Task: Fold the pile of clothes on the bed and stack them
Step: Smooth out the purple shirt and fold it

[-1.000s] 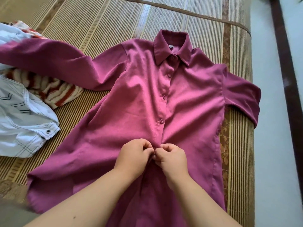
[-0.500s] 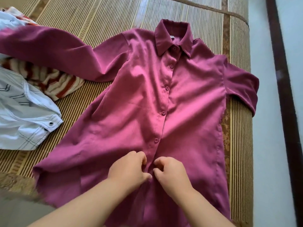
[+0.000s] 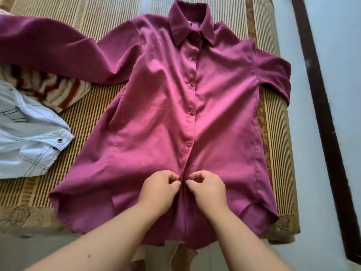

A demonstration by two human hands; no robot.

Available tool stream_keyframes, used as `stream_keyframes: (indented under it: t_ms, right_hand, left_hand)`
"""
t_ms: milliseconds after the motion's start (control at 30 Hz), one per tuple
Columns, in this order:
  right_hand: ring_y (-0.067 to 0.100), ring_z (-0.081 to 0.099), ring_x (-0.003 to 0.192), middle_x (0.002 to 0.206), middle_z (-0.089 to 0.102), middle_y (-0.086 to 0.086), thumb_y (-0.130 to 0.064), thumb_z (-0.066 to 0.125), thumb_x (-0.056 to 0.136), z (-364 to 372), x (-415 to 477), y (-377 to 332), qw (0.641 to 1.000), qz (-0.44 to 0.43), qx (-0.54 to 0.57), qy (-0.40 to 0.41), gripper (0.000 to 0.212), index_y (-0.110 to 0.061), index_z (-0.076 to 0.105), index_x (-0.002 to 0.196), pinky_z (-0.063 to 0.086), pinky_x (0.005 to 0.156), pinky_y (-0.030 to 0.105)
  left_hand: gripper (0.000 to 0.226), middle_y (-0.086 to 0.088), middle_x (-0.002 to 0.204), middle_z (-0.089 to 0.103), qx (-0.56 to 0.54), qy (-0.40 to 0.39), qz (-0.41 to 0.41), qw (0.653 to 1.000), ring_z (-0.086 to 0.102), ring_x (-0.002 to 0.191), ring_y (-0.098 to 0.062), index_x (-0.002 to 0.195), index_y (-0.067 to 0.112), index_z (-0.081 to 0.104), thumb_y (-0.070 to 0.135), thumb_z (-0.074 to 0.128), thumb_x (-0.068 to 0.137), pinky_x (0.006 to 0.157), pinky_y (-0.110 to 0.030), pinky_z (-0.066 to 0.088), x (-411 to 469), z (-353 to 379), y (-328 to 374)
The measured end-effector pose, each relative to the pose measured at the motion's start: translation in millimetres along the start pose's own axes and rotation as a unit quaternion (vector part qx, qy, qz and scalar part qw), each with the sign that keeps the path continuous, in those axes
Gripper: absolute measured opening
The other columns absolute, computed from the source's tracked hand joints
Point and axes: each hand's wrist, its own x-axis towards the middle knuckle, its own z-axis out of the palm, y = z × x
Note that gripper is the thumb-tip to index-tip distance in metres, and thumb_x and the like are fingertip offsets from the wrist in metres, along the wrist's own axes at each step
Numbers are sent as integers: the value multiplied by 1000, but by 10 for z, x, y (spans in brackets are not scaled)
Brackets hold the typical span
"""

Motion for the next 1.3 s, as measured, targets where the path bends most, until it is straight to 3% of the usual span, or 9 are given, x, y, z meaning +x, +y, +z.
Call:
stream_keyframes:
  t_ms: [100,200,400,567,700,833,967,1067,1300]
  right_hand:
    - [10,67,77,76,72,-8,-17,72,76,51,-48,41,992,51,114,4,9,-25,72,78,51,74,27]
    - [14,69,75,74,74,-3,-13,72,78,82,-76,69,982,59,180,9,15,-27,71,74,55,75,34]
    - [10,69,76,78,74,-5,-10,70,79,83,-88,58,982,37,184,-14,13,-21,76,83,53,74,28]
    - [7,67,74,78,74,-6,-12,70,78,31,-30,41,988,16,147,-44,12,-21,76,82,51,71,24]
    - [2,64,70,75,73,-8,-10,69,79,9,3,68,988,-2,138,-71,15,-24,75,78,49,69,19]
    - [3,64,67,72,72,-7,-6,70,78,9,3,74,982,-6,169,-84,23,-27,71,70,53,71,25]
    - [16,69,76,76,74,0,-6,69,78,25,5,78,980,10,184,-75,20,-25,71,71,55,78,36]
    - [20,69,77,76,74,1,-7,68,78,46,12,92,982,19,178,-59,15,-21,73,74,55,78,38]
    - [19,67,74,78,74,5,-3,66,80,61,3,84,975,31,214,-57,13,-13,74,81,55,77,38]
  left_hand:
    - [8,4,69,71,-102,-6,-22,995,58,59,-7,77,20,71,18,65,82,62,-26,43,-29,68,-1]
    - [12,10,58,67,-167,27,-50,984,49,45,2,71,21,71,16,65,80,52,-20,40,-48,146,-29]
    - [10,10,63,70,-182,55,-64,980,59,55,-5,72,24,73,19,68,79,62,-29,49,-74,219,-8]
    - [22,13,61,70,-199,69,-55,976,57,52,1,67,31,70,14,68,79,60,-27,48,-86,226,2]
    - [33,11,58,68,-268,26,-74,960,61,53,1,71,29,70,4,55,87,53,-19,50,-100,200,-5]
    - [24,6,62,70,-233,-17,-58,971,63,59,-5,77,26,70,9,59,89,57,-24,49,-42,154,-27]
    - [17,3,59,69,-203,16,-42,978,59,52,-7,72,24,69,12,66,84,54,-25,47,-20,188,-34]
    - [16,1,62,70,-195,32,-30,980,61,56,-9,71,22,69,11,68,82,61,-29,51,-23,224,-30]
    - [18,8,58,65,-292,-14,-78,953,62,53,-5,79,19,67,12,58,93,46,-16,44,-22,204,-26]
